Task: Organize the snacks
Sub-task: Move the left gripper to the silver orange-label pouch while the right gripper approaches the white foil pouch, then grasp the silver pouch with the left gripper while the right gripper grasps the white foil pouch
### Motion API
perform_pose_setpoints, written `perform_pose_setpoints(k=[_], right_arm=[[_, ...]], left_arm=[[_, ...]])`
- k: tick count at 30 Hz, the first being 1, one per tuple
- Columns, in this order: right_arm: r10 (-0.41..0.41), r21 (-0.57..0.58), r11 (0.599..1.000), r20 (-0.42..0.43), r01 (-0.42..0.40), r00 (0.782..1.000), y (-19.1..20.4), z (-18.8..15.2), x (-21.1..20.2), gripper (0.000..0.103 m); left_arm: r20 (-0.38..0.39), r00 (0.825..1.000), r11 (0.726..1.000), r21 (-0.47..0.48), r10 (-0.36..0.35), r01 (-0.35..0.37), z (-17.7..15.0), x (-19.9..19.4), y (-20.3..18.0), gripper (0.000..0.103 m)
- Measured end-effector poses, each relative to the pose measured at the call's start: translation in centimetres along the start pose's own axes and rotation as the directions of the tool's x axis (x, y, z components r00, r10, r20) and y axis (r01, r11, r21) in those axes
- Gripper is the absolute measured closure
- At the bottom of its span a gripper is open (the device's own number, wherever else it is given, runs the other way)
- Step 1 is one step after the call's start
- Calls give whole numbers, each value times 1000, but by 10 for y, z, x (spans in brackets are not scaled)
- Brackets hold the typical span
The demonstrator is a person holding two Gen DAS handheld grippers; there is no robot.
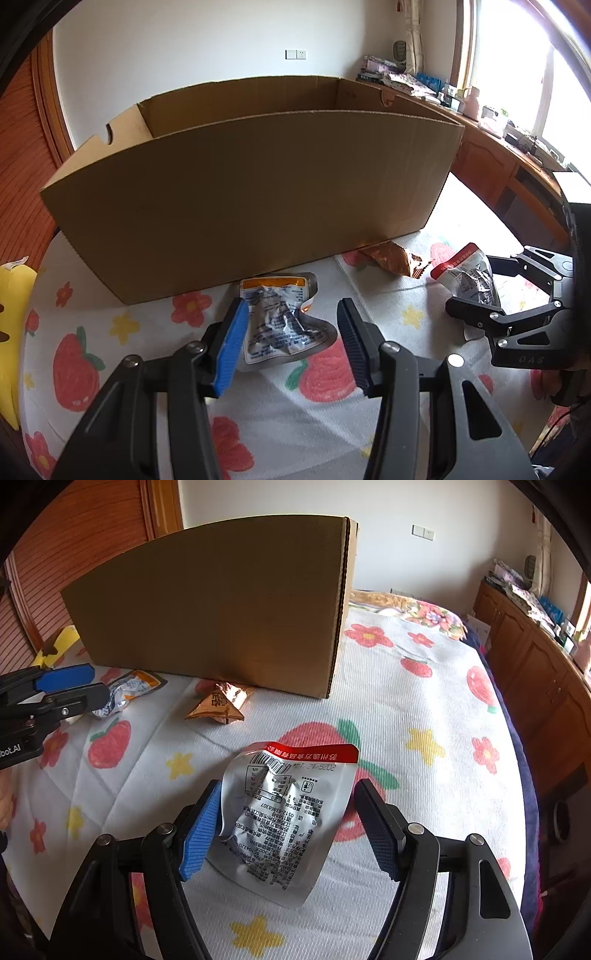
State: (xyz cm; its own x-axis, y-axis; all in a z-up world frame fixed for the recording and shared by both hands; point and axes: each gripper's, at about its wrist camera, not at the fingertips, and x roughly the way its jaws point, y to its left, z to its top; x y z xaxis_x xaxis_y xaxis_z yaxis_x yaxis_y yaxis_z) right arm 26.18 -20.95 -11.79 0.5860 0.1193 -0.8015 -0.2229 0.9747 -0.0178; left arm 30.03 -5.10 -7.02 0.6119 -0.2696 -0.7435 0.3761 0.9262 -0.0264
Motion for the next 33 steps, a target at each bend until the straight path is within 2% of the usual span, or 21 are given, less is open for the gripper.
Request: perform_pose_setpoints(k=[10, 22, 30, 33], right_arm=[[1, -4, 1000, 1, -1, 1000, 4, -2, 2, 27], [3, -4, 1000, 1, -3, 1000, 4, 0, 4, 27], [3, -3, 1000, 1, -3, 1000, 4, -1, 4, 26], [3, -3, 1000, 1, -3, 1000, 4, -1, 4, 26]], left_arm=[[-76, 997, 999, -32, 7, -10, 7, 23, 3, 52], [-61, 994, 996, 14, 91, -91, 13, 16, -6, 50], [-117, 991, 997, -25, 64, -67, 15, 28, 3, 49], [-117, 990, 997, -16, 74, -77, 15, 29, 0, 47]])
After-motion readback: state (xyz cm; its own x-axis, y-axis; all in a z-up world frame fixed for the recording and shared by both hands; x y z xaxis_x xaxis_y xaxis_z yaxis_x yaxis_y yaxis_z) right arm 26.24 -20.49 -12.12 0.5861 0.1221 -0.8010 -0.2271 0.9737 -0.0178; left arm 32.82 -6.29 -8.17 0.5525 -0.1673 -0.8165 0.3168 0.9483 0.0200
